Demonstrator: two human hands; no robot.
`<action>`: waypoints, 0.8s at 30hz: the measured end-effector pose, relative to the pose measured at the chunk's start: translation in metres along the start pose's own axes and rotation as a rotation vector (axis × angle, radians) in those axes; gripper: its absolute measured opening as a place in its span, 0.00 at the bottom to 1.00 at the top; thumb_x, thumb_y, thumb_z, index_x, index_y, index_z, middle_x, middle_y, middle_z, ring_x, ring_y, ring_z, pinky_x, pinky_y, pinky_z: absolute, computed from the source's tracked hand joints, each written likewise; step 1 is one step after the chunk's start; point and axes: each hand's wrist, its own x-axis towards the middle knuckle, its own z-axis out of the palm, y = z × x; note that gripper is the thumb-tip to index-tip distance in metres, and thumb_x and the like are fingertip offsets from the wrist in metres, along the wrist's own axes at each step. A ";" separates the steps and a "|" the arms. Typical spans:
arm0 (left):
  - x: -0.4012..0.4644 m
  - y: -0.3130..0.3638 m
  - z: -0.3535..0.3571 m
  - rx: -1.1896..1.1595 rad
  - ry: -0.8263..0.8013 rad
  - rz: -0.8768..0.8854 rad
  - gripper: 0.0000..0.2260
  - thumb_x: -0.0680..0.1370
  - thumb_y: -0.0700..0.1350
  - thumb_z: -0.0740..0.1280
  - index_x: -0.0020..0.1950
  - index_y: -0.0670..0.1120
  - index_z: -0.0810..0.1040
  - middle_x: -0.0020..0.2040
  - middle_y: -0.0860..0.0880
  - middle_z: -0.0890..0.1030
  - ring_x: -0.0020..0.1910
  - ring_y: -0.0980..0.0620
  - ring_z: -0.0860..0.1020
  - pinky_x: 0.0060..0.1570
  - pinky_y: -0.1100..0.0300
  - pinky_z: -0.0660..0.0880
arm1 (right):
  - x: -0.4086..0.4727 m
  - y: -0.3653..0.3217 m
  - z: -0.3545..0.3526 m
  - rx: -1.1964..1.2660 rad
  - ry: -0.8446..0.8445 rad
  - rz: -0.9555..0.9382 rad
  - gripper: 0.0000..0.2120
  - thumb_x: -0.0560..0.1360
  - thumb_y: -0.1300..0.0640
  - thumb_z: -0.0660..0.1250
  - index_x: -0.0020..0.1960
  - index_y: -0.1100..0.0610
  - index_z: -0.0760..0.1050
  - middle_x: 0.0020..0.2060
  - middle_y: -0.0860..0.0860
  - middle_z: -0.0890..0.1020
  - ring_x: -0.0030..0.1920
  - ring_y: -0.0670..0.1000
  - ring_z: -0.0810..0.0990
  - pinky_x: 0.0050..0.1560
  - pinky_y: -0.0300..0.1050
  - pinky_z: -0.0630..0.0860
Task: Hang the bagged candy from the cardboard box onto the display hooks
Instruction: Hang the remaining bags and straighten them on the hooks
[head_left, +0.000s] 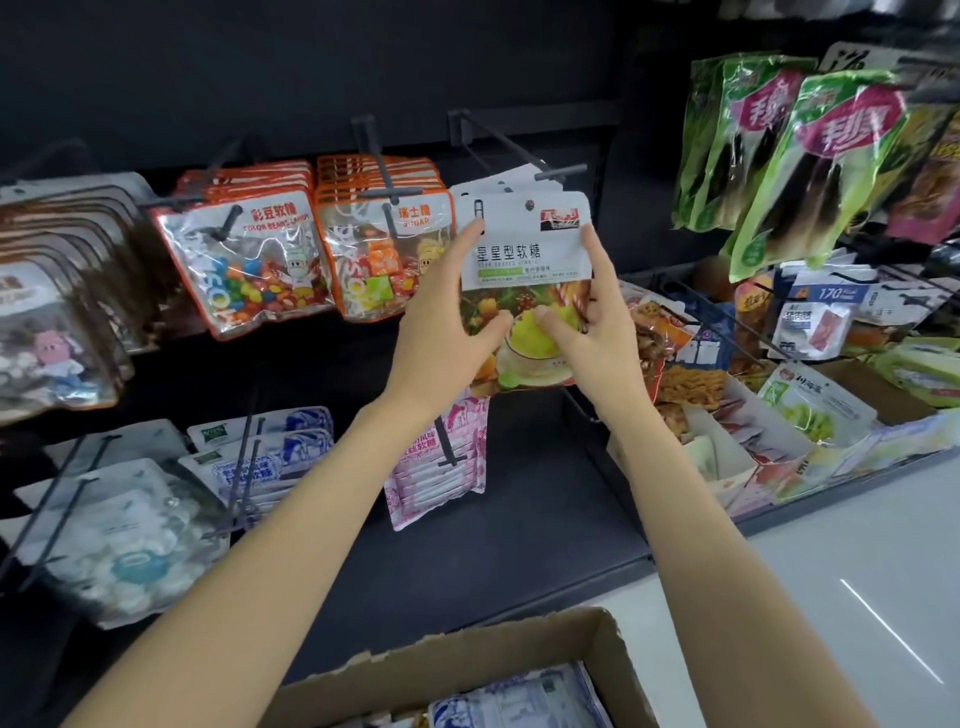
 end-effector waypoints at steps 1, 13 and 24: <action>0.003 0.001 0.001 0.063 -0.001 0.007 0.36 0.74 0.42 0.71 0.76 0.55 0.56 0.73 0.53 0.65 0.70 0.58 0.64 0.69 0.61 0.62 | 0.000 0.002 0.001 0.017 0.013 0.019 0.38 0.74 0.64 0.68 0.77 0.46 0.55 0.69 0.47 0.71 0.66 0.45 0.72 0.67 0.52 0.71; 0.003 -0.001 0.010 0.414 0.059 0.043 0.37 0.76 0.47 0.70 0.78 0.50 0.51 0.69 0.46 0.69 0.63 0.50 0.72 0.59 0.55 0.70 | 0.010 0.013 -0.006 -0.187 0.008 -0.028 0.37 0.74 0.59 0.67 0.77 0.45 0.53 0.60 0.50 0.75 0.57 0.47 0.75 0.60 0.43 0.74; 0.046 -0.025 0.016 0.201 -0.173 -0.236 0.36 0.78 0.45 0.66 0.79 0.48 0.46 0.73 0.47 0.66 0.67 0.49 0.70 0.59 0.59 0.69 | 0.084 0.025 0.037 -0.749 0.140 -0.024 0.32 0.76 0.54 0.68 0.75 0.49 0.57 0.54 0.57 0.69 0.42 0.54 0.74 0.39 0.43 0.66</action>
